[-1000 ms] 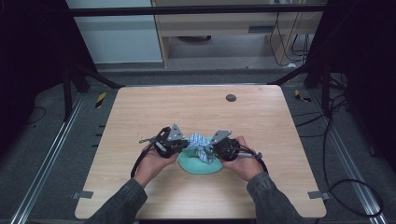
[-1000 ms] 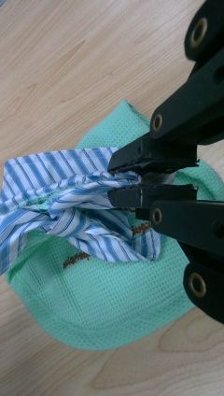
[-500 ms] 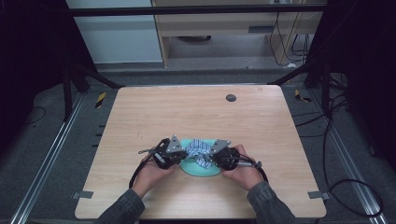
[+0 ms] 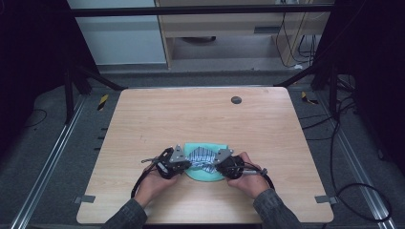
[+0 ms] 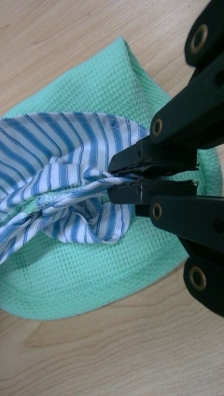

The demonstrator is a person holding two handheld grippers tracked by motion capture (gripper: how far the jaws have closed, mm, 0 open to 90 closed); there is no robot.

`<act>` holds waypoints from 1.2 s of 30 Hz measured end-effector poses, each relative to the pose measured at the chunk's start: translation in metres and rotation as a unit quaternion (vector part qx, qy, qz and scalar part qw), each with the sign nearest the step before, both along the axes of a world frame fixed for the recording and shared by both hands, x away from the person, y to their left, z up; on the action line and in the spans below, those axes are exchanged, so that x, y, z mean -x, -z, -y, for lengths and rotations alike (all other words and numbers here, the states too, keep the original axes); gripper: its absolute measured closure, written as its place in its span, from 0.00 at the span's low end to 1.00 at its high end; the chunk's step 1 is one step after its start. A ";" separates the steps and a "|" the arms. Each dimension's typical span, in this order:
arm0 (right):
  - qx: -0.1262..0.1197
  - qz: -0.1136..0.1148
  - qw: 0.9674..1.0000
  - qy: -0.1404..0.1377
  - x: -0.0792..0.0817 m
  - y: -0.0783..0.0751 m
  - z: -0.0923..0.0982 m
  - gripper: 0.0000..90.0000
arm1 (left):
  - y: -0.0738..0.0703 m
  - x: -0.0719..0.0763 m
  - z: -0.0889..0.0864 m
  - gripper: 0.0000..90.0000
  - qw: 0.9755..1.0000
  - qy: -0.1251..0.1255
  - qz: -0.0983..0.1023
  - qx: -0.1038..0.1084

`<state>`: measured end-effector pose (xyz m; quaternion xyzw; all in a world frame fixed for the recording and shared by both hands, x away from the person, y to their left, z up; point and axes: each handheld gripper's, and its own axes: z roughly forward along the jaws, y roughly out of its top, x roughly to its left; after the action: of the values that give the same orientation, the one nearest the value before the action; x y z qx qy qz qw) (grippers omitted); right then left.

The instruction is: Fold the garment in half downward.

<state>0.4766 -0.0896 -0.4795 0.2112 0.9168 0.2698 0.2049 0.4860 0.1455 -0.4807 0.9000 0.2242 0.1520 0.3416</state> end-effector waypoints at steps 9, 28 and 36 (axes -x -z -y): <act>0.020 0.000 1.000 -0.012 0.005 0.002 -0.002 0.94 | 0.006 0.007 -0.001 0.97 1.000 -0.004 -0.008 -0.002; -0.052 -0.013 0.998 0.028 0.020 0.004 0.016 0.42 | -0.002 0.022 -0.010 0.53 0.997 -0.052 0.001 0.048; -0.088 0.013 0.995 0.053 0.036 0.002 0.028 0.26 | -0.014 0.033 -0.022 0.25 0.996 -0.067 0.010 0.062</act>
<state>0.4409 -0.1172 -0.4813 0.2729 0.8744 0.3409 0.2114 0.4528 0.1677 -0.4670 0.8586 0.2896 0.1691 0.3878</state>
